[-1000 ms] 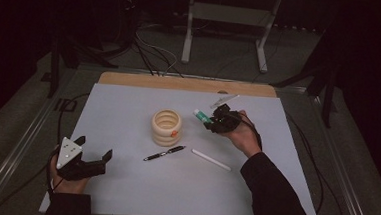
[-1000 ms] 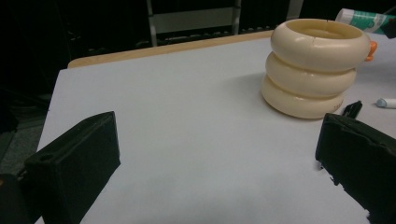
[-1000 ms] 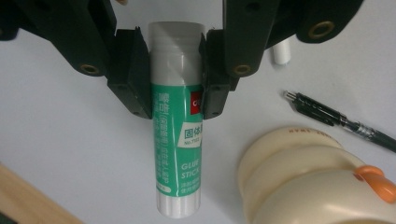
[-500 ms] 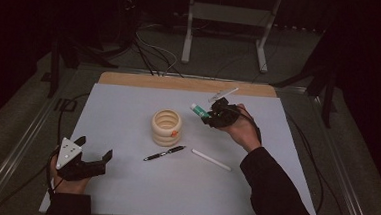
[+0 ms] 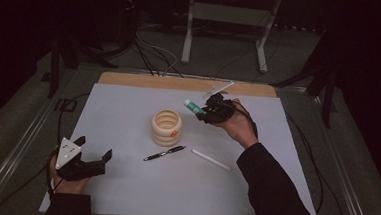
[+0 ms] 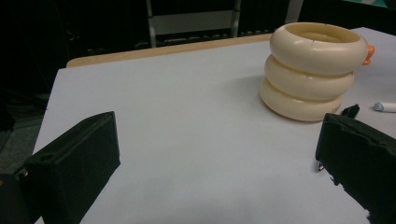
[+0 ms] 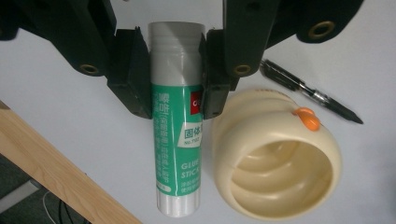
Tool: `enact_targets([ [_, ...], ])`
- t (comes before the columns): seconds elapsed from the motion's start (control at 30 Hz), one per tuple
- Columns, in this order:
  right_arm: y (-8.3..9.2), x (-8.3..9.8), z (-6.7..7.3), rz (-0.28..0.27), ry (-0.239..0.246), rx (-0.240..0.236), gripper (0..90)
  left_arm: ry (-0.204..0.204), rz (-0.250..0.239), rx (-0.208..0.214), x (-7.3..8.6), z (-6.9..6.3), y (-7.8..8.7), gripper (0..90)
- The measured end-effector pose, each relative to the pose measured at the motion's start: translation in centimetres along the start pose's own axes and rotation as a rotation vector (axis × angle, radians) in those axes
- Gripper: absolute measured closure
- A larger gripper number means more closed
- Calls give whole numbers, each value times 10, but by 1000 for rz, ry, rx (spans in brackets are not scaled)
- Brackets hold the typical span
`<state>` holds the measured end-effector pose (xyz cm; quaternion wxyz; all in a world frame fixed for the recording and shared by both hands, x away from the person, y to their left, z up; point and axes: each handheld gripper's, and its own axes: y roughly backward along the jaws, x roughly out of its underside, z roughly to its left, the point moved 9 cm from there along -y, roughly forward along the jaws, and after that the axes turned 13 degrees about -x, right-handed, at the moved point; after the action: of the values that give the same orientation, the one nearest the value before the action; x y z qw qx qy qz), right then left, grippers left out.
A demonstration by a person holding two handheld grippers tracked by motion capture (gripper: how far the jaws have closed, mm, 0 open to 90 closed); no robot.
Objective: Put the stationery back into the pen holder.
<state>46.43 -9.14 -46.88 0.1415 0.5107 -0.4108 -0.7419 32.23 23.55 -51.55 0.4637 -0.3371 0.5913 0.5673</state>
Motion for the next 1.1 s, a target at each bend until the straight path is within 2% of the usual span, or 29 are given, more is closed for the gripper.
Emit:
enact_targets([
  [0.67, -15, -24, 27, 24, 60, -52, 660, 2, 1, 0, 0, 1, 0, 2],
  [1.1, -34, -32, 43, 62, 96, -83, 658, 2, 1, 0, 0, 1, 0, 2],
])
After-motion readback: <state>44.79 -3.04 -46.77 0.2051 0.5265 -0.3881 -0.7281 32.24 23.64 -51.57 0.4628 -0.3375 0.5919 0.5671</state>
